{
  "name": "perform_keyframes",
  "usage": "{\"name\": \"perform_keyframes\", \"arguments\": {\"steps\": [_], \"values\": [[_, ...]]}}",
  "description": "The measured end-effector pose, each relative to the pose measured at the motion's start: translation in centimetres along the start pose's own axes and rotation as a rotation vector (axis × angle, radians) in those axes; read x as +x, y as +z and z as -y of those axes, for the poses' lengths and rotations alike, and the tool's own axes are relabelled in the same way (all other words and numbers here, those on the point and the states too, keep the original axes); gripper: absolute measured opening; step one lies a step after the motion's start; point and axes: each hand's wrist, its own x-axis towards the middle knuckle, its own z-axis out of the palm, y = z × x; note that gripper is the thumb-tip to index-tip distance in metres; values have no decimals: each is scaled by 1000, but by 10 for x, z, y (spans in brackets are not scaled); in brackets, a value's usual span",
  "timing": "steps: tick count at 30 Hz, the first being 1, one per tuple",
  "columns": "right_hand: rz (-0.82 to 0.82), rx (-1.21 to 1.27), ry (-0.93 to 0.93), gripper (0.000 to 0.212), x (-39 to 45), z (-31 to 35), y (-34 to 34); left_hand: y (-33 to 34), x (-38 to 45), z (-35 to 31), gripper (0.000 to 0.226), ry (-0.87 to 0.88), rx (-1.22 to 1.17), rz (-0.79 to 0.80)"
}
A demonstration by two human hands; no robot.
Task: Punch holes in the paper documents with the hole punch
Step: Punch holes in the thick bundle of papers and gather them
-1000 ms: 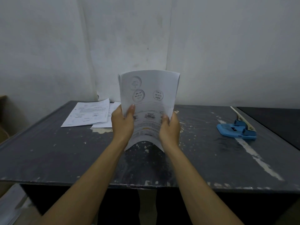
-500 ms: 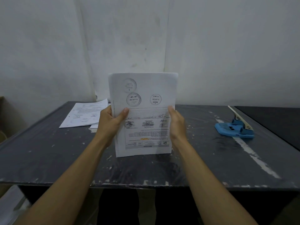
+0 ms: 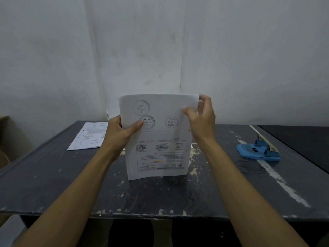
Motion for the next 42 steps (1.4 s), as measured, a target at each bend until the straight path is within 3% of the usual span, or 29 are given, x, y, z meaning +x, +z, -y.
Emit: {"name": "perform_keyframes", "arguments": {"steps": [3,5,7,14,16,19,23,24,26,28,29,38,42], "values": [[-32,-377,-391,67,13,28,0,0,4,-6,36,3,7,7],[99,-675,-591,70,17,43,2,0,3,-6,32,-3,11,10],[288,-904,-636,63,16,49,7,-1,2,-5,30,-6,15,12],[323,-959,-656,59,13,48,8,0,2,-4,34,-15,12,22],[226,-873,-692,62,13,44,5,1,1,-3,29,-22,10,18],[82,-589,-541,75,9,33,2,2,0,-2,23,-14,14,-13],[155,-112,-12,97,-7,7,3,5,4,-6,12,0,6,-88],[190,-7,95,95,-9,-1,3,6,7,-9,12,-7,-5,-109],[247,93,231,64,-8,-19,2,4,15,-12,13,-27,-38,-147],[299,80,285,27,-7,-34,6,2,24,-14,14,-53,-58,-167],[313,84,311,21,-8,-41,8,2,27,-14,15,-66,-56,-169],[163,151,428,13,20,-75,16,12,37,39,25,-304,-1,-93],[177,109,455,16,47,-81,12,31,50,64,24,-280,103,-150]]}}
